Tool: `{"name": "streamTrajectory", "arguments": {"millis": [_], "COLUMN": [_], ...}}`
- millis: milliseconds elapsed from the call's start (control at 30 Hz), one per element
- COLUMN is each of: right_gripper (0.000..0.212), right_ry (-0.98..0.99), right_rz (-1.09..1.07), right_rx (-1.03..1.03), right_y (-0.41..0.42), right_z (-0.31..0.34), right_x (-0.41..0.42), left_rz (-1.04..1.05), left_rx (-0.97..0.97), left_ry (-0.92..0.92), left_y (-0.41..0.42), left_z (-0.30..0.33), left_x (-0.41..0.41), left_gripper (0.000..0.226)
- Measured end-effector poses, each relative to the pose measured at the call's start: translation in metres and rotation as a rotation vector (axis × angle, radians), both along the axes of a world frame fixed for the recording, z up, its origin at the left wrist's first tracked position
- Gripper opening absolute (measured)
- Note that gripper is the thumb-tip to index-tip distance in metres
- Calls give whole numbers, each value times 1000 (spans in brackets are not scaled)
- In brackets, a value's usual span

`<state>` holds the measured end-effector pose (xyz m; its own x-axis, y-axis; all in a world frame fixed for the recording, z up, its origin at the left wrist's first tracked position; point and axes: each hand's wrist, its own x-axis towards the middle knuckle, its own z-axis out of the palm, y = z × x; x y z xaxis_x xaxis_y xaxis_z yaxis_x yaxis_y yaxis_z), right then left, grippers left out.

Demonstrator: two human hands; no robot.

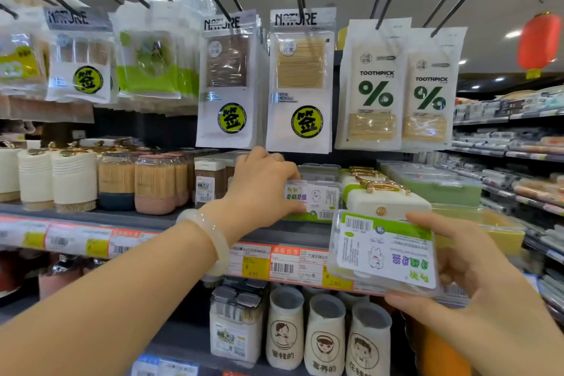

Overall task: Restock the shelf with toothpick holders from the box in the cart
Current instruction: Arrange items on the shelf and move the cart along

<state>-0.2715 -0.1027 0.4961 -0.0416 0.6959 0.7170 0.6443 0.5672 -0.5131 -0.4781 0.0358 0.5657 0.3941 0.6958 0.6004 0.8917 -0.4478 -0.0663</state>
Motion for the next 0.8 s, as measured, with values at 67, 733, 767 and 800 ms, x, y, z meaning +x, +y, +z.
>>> {"name": "streamTrajectory", "arguments": {"millis": [67,733,767,800], "right_gripper": [81,86,86,85], "right_ry": [6,16,16,17], "right_rz": [-2,40,44,46], "right_rx": [-29,-56,-54,-53], "right_y": [3,11,11,11], "right_z": [-3,-11,-11,-11], "right_x": [1,11,11,11], "left_rz": [8,73,78,79], "left_rx": [1,166,171,176], "left_ry": [24,190,200,210], "left_y": [5,47,48,49], "left_z": [3,0,-1,-2], "left_x": [3,28,29,30], "left_gripper": [52,46,45,44]}}
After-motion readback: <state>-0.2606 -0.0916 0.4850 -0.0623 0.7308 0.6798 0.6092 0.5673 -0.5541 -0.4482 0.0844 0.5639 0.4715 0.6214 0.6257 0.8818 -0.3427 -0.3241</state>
